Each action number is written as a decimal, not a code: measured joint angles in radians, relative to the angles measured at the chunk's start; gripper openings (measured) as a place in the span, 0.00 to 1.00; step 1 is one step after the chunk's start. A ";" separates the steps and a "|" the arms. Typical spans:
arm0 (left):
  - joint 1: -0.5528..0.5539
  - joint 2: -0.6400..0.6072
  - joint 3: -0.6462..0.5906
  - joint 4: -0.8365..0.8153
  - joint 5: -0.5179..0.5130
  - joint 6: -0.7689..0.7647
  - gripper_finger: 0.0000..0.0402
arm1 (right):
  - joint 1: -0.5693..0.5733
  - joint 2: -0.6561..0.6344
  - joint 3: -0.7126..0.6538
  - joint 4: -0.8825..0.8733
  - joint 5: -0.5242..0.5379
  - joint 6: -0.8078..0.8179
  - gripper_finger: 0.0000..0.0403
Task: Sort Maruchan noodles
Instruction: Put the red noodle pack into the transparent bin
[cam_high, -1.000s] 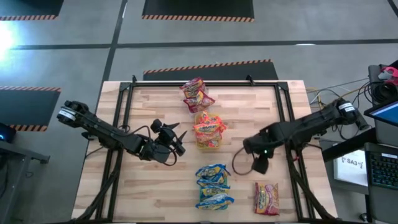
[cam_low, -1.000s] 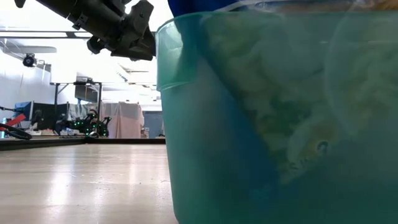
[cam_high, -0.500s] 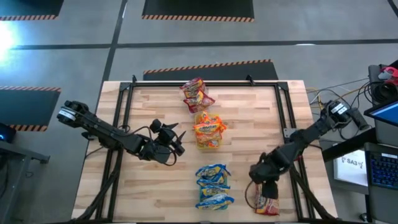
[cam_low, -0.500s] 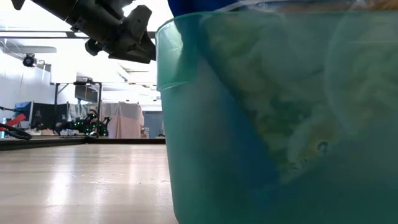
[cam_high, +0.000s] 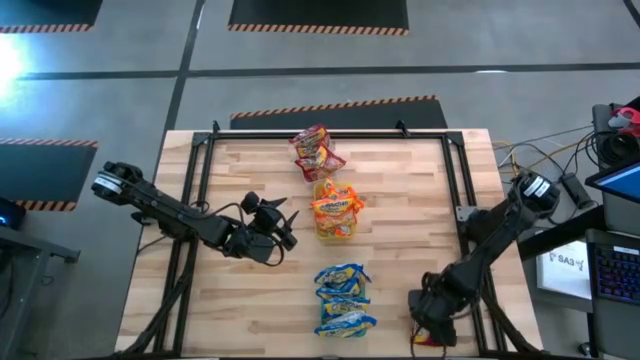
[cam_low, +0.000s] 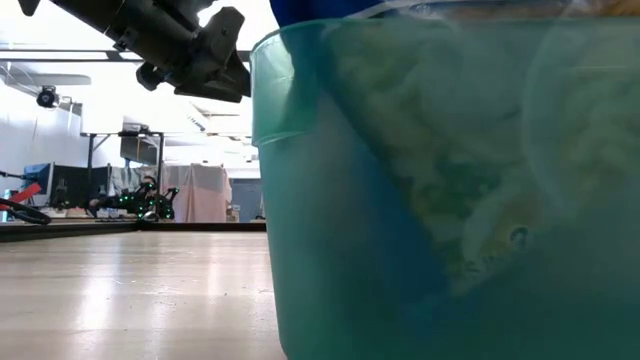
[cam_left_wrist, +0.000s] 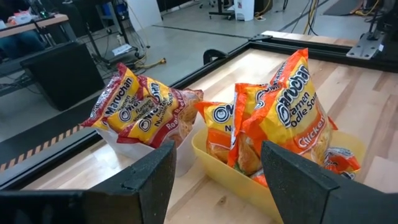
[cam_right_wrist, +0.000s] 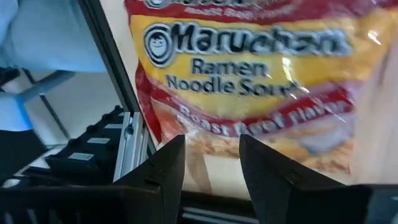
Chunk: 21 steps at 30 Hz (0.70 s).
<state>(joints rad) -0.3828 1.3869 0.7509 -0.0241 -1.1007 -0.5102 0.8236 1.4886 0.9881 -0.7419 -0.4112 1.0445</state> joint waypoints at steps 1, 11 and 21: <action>-0.001 0.000 0.000 0.001 0.000 -0.002 0.54 | 0.007 0.012 0.010 0.000 0.014 -0.012 0.35; -0.017 0.000 0.000 0.000 0.001 -0.027 0.54 | 0.027 0.120 0.099 -0.088 0.121 -0.106 0.35; -0.038 0.000 0.000 0.000 0.002 -0.027 0.54 | -0.001 0.066 0.114 -0.174 0.419 -0.177 0.35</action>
<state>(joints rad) -0.4206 1.3865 0.7509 -0.0239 -1.0992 -0.5371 0.8231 1.5547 1.1025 -0.9155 0.0079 0.8673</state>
